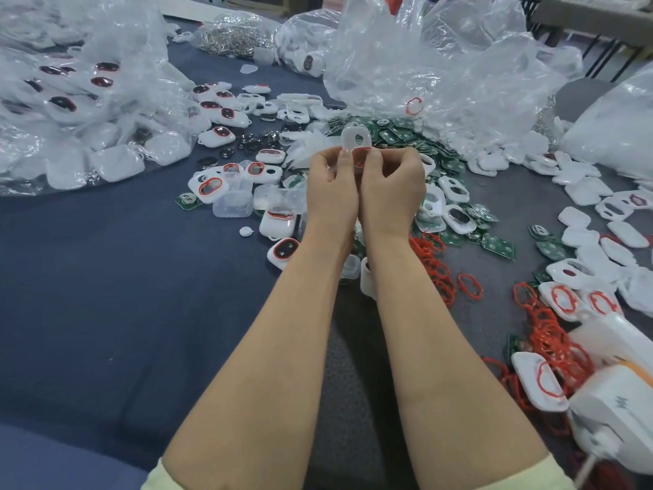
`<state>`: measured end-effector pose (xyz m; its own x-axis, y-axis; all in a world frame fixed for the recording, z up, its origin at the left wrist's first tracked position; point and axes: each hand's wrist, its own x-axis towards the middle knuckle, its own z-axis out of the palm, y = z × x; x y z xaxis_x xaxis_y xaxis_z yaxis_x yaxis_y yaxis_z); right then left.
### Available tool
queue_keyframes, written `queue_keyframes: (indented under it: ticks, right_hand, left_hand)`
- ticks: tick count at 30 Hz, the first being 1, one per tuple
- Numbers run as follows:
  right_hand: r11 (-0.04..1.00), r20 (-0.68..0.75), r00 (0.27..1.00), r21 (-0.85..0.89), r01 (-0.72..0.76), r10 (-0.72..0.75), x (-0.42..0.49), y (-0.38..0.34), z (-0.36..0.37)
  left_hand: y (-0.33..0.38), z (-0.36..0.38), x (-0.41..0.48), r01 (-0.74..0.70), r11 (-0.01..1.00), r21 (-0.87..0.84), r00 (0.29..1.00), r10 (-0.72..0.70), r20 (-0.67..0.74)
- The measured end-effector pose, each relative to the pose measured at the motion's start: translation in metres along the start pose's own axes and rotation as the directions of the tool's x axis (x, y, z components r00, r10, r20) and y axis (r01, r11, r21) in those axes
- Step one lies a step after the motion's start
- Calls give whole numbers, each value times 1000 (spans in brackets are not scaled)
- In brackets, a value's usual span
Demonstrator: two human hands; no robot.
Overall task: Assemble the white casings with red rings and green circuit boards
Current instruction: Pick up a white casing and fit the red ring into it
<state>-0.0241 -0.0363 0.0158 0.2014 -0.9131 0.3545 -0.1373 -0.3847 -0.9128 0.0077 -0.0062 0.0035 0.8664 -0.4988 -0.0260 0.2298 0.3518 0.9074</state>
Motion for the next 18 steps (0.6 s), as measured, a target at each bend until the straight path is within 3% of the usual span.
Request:
queue_keyframes:
  ticks: [7, 10, 12, 14, 16, 18]
  right_hand:
    - [996, -29, 999, 78, -39, 41, -1, 5, 1]
    - [969, 84, 984, 180, -168, 155, 3, 2, 0]
    - [863, 277, 921, 350, -363, 275, 10, 2, -5]
    - [702, 476, 812, 446, -555, 339, 17, 4, -13]
    - [612, 577, 731, 443, -655, 365, 22, 8, -21]
    - [585, 597, 707, 438, -683, 379, 23, 12, -24]
  left_hand:
    - [-2, -3, 0, 37, 999, -25, 995, -34, 97]
    - [-1, -5, 3, 30, 997, -64, 997, -25, 76]
    - [3, -7, 4, 41, 990, -137, 996, -30, 81]
    - [6, -9, 4, 67, 982, -176, 992, -47, 115]
    - [6, -12, 3, 79, 982, -170, 985, -51, 166]
    - [6, -13, 2, 87, 986, -144, 977, -56, 204]
